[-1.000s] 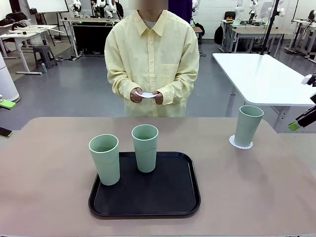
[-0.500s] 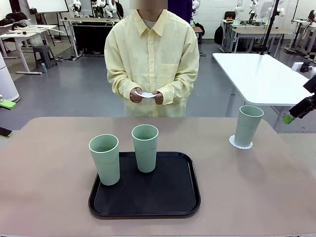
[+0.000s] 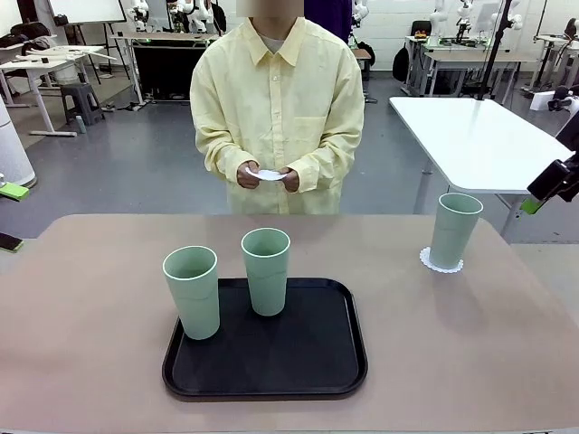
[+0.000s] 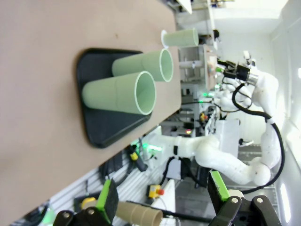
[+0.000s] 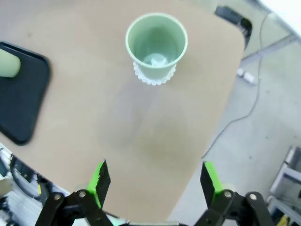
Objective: Place coasters on the table and set cups on them.
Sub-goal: Pick up one Reusable plastic cup and place it on a coaster set by the human, then take one Reusable plastic cup from the Flat Tray and place it on a coaster set by the human.
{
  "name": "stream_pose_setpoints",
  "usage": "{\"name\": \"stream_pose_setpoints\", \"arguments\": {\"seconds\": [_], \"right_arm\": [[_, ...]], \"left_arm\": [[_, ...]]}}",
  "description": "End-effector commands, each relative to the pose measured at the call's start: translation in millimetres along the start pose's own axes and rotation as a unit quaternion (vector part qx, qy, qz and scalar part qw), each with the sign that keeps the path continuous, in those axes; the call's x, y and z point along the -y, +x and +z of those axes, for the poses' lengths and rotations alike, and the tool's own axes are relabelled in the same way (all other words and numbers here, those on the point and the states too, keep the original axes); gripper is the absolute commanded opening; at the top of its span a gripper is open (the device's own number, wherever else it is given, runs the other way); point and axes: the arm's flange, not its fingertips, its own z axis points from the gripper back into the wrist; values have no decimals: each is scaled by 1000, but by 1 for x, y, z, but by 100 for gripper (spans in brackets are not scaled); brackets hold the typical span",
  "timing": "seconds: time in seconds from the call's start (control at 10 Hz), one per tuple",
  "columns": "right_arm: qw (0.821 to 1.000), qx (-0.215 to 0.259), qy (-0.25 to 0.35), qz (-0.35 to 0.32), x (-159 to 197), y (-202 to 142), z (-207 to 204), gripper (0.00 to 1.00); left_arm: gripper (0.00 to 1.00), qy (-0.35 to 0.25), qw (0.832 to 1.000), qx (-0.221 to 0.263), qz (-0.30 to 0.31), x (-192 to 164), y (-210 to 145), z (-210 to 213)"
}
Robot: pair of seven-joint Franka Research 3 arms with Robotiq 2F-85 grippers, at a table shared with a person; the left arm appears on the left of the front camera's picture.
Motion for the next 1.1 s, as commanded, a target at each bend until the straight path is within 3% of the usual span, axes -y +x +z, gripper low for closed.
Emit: {"name": "stream_pose_setpoints", "arguments": {"seconds": [0.0, 1.0], "right_arm": [[1000, 9, 5, 8, 9, 0, -7, 100], [1000, 9, 5, 8, 9, 0, -7, 100]], "left_arm": [[100, -9, 1000, 3, -8, 0, 0, 1], [100, -9, 1000, 3, -8, 0, 0, 1]]}}
